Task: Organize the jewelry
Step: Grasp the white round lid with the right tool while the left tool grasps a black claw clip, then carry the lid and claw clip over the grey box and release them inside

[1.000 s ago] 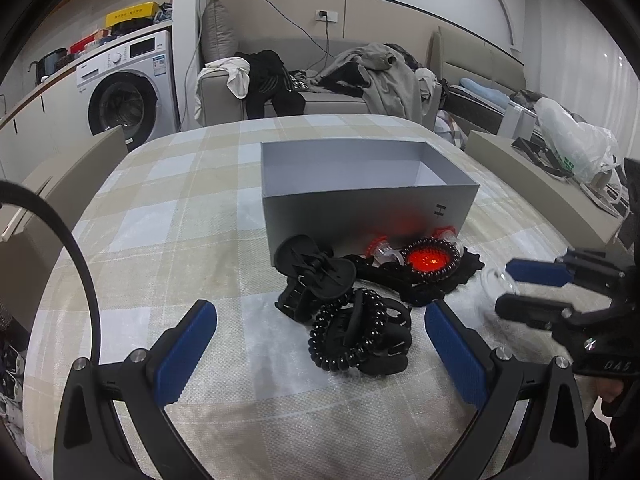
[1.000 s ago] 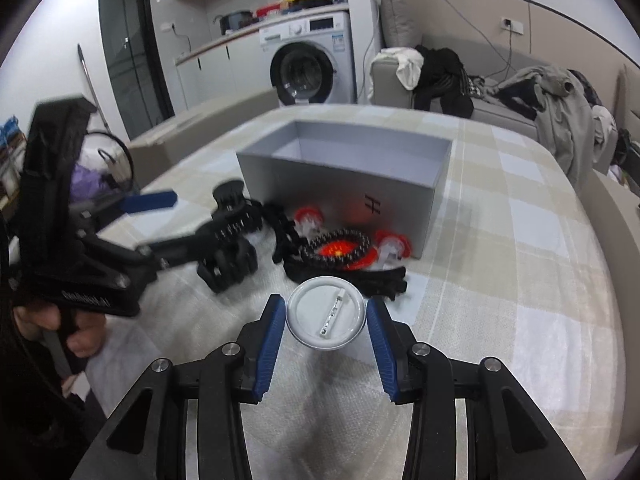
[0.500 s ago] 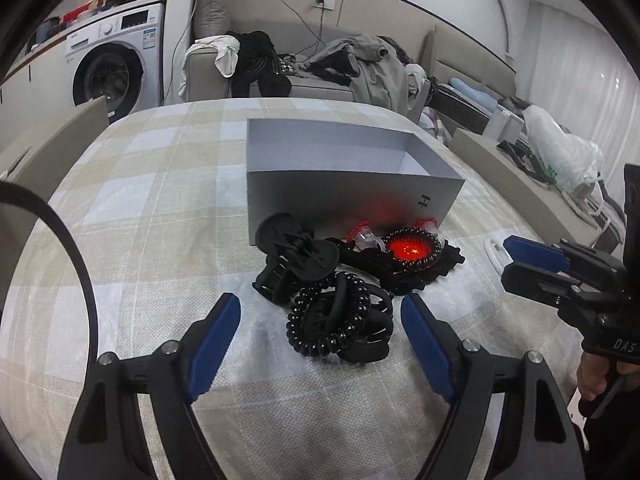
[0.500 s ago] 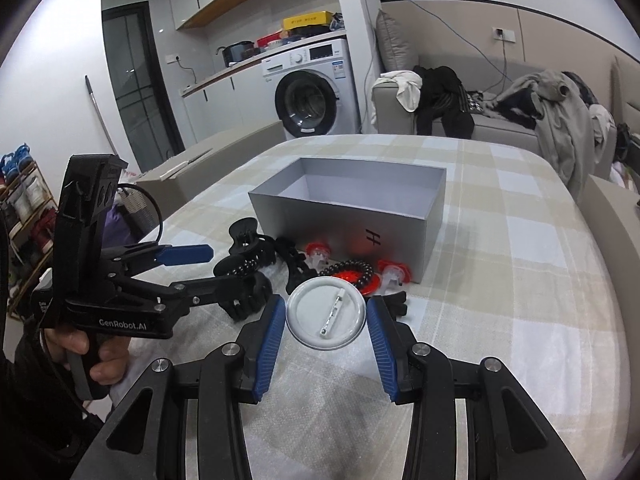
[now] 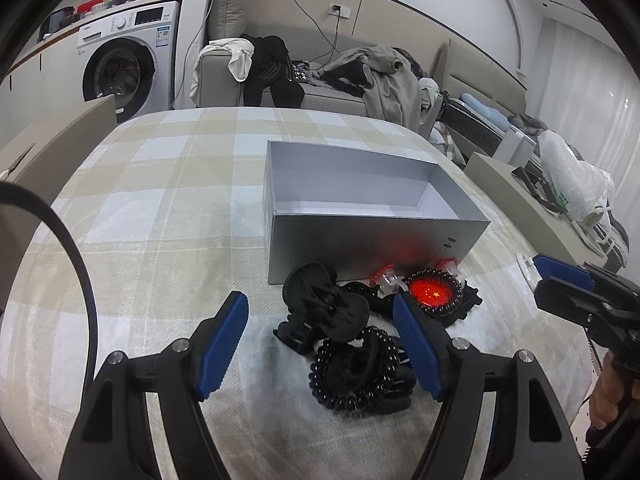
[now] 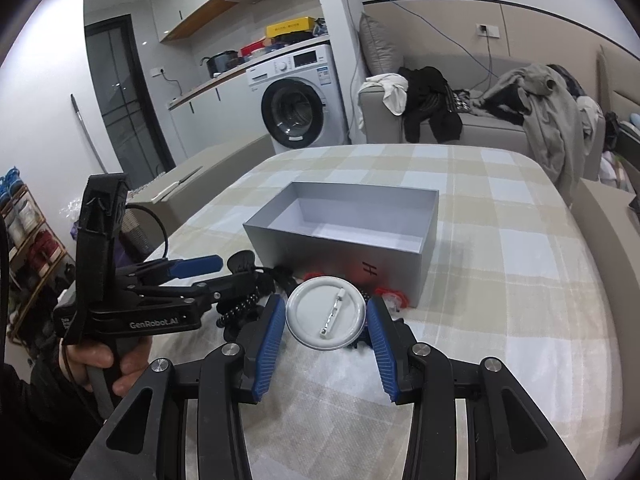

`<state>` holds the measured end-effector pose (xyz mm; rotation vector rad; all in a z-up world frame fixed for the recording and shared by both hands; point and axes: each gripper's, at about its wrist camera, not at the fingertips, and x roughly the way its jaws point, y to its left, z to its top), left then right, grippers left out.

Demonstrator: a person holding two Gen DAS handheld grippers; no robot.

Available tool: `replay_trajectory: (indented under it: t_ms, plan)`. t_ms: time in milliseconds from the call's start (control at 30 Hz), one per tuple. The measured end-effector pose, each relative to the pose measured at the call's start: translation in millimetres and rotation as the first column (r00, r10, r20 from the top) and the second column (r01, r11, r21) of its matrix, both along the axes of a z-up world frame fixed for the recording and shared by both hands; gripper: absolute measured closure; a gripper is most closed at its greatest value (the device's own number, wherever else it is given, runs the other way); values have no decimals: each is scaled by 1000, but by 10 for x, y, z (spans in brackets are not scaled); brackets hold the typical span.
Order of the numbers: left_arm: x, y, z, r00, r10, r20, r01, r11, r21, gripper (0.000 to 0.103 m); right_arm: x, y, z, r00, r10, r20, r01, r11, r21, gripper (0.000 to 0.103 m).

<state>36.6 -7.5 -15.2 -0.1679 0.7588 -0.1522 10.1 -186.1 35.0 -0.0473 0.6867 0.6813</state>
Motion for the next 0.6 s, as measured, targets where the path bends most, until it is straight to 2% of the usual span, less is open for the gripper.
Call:
replay_trajectory:
  t_ms: [100,133,167,233,600]
  plan:
    - [29,32,4,1000,-20,-2,20,1000,-7,34,26,47,16,1000,-22,-11,22,1000,-9,62]
    - [39,33,2,999,-34,-6,34,999,-13,42,38,59,21,1000,-28,-14,28,1000,-10,62]
    - [47,35,-1,999,-44,-11,44,999,-12,55,49,83,26,999,-37,-18,36,999,-10,62]
    - [75,56,-7,998,-62,-25,62,998,-27,64,71,114,32,998,-52,-21,51,999,-10,62]
    - [-50,102,84,991,-136,19,137,988,-65,65,104,274,121,996,-91,-16,91,996,-13,62]
